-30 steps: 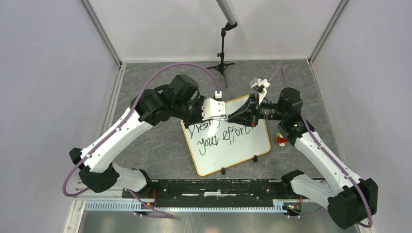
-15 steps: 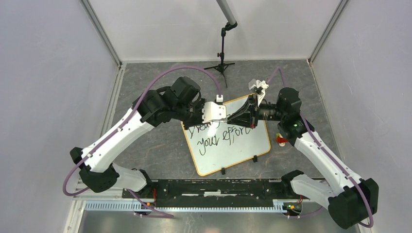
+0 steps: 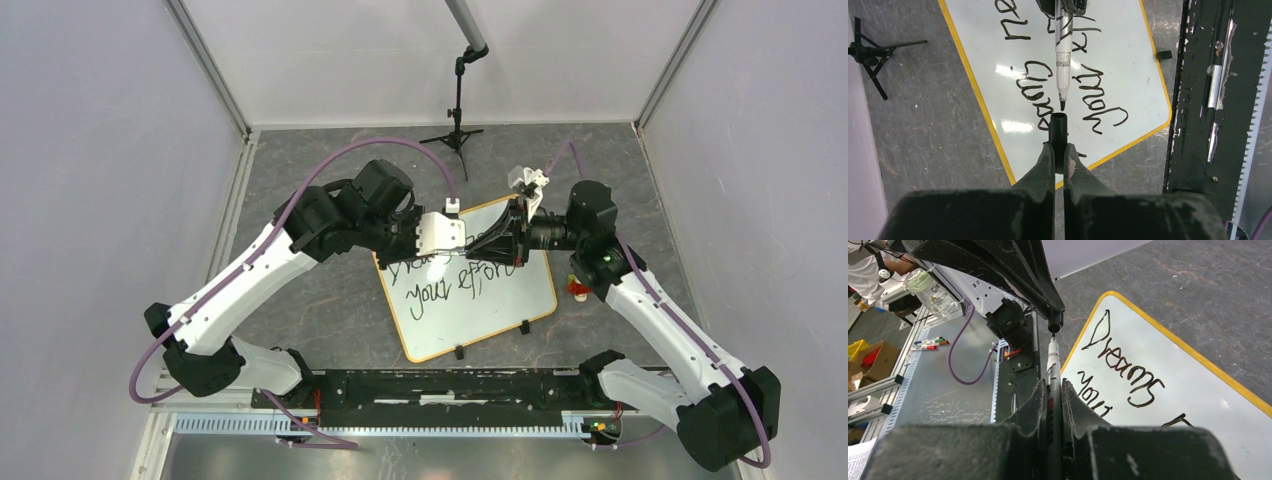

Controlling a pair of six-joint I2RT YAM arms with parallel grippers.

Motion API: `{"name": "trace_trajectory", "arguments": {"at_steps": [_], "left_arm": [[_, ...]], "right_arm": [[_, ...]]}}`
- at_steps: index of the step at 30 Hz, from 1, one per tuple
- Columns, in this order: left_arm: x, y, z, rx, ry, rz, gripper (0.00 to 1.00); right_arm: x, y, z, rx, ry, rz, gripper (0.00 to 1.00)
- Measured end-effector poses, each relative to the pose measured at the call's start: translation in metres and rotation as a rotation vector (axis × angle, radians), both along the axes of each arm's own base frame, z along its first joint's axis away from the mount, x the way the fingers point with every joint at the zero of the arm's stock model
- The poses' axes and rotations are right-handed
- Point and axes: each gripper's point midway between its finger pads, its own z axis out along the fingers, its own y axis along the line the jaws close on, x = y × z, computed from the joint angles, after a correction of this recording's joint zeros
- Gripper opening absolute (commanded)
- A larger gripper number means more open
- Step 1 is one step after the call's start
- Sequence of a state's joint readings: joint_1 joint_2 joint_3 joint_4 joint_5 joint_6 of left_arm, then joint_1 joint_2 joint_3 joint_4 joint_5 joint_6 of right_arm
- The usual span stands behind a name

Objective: Write a sentence on the whiteboard
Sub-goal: Insert the whiteboard marker without the cap into the pen cap.

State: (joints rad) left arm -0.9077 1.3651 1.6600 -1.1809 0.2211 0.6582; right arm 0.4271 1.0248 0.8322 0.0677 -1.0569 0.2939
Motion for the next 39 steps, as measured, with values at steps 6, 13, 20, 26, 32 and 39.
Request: {"name": "trace_trajectory", "arguments": {"at_steps": [6, 13, 20, 26, 32, 39], "left_arm": [[-0.0026, -0.0023, 0.0026, -0.011, 0.003, -0.012, 0.02], [-0.0046, -0.0044, 0.004, -0.016, 0.005, -0.021, 0.02], [-0.0046, -0.0044, 0.0037, -0.011, -0.001, -0.021, 0.02], [-0.0025, -0.0006, -0.0008, 0.011, -0.006, -0.007, 0.02], [-0.0057, 0.0023, -0.0043, 0.026, 0.01, -0.01, 0.02], [-0.0093, 0.0005, -0.0036, 0.019, 0.025, -0.023, 0.02]], "right_arm": [[-0.0021, 0.0016, -0.0014, -0.005, 0.0, 0.009, 0.0], [-0.0033, 0.0032, -0.0004, -0.009, 0.002, 0.016, 0.0], [-0.0031, 0.003, -0.0001, -0.017, -0.011, 0.017, 0.0], [-0.0032, 0.0024, 0.0008, -0.025, -0.022, 0.019, 0.0], [-0.0032, 0.0023, 0.0004, -0.026, -0.023, 0.019, 0.0], [-0.0054, 0.0041, -0.0004, -0.029, -0.02, 0.025, 0.0]]}}
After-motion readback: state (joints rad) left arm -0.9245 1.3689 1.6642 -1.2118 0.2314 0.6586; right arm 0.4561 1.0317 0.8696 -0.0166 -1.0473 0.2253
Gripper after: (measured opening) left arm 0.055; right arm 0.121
